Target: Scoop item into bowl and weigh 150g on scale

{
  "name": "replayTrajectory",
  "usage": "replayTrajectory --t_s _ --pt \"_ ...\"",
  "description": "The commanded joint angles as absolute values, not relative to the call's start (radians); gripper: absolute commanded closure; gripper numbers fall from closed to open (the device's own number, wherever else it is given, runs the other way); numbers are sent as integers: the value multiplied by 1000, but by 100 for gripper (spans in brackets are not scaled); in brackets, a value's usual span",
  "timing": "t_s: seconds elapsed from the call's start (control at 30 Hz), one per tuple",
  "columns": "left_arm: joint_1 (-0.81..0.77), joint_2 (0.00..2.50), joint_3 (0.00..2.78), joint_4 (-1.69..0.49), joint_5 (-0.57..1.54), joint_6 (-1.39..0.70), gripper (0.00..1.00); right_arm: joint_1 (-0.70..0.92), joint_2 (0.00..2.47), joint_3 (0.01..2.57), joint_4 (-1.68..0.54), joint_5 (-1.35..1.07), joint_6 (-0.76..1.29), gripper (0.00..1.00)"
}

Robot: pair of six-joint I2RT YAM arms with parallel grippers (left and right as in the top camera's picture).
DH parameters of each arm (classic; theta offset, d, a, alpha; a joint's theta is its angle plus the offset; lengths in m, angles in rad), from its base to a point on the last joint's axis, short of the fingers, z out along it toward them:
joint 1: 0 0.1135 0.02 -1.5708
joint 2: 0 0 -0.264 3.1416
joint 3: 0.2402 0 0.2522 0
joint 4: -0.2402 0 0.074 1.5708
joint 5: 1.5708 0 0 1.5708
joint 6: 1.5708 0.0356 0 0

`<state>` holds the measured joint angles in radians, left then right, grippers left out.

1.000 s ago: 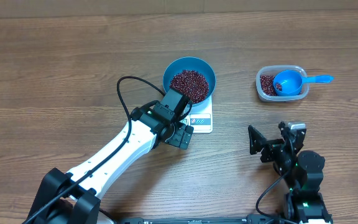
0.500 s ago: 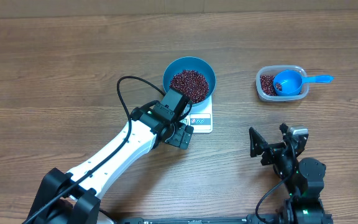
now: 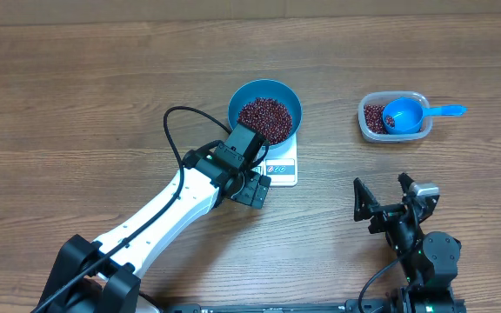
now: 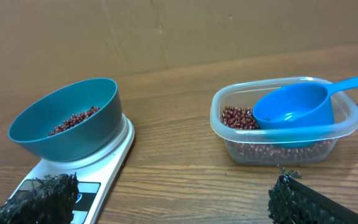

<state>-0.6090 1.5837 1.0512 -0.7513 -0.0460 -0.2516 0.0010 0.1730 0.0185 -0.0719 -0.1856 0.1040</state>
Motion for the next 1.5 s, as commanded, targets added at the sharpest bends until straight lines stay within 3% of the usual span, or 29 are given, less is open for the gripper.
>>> replayTrajectory --t_s 0.0,0.33,1.47 --pt "-616 1576 1049 -751 -55 -232 1 4 163 7 -69 -173 103 0" --pt "-616 1577 1049 -751 -55 -232 0 4 106 7 -69 -181 -9 0" --pt "-616 1576 1049 -751 -55 -232 1 4 2 7 -66 -181 1 0"
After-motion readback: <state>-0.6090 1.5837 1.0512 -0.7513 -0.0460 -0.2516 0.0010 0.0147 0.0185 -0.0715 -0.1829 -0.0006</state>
